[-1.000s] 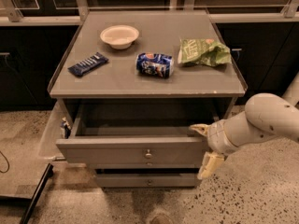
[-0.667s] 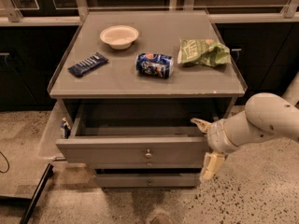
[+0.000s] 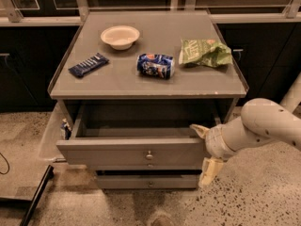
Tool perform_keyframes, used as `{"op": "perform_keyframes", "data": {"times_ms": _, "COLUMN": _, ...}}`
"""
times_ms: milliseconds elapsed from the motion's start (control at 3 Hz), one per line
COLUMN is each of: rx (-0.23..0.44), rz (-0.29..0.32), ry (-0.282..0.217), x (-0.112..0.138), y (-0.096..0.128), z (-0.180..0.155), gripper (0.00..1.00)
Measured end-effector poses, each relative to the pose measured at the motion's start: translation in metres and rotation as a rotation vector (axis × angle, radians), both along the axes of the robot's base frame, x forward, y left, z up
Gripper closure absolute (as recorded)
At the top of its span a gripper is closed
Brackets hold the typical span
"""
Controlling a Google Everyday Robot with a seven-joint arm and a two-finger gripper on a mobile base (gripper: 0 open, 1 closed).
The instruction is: Open top drawer
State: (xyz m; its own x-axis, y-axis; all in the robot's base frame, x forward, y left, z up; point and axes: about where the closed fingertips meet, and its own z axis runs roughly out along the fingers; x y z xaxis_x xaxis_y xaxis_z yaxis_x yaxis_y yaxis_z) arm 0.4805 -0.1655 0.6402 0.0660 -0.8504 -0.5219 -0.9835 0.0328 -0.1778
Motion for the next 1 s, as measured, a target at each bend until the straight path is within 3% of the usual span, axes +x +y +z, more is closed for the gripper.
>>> {"op": "perform_keyframes", "data": {"times_ms": 333, "rx": 0.000, "rz": -0.008, "ry": 0.018, "x": -0.0025, "y": -0.0013, "z": -0.0108, "gripper": 0.00}}
{"op": "perform_keyframes", "data": {"times_ms": 667, "rx": 0.000, "rz": -0.008, "ry": 0.019, "x": -0.0027, "y": -0.0013, "z": -0.0115, "gripper": 0.17}}
{"op": "perform_keyframes", "data": {"times_ms": 1000, "rx": 0.000, "rz": -0.008, "ry": 0.019, "x": -0.0027, "y": -0.0013, "z": -0.0115, "gripper": 0.40}}
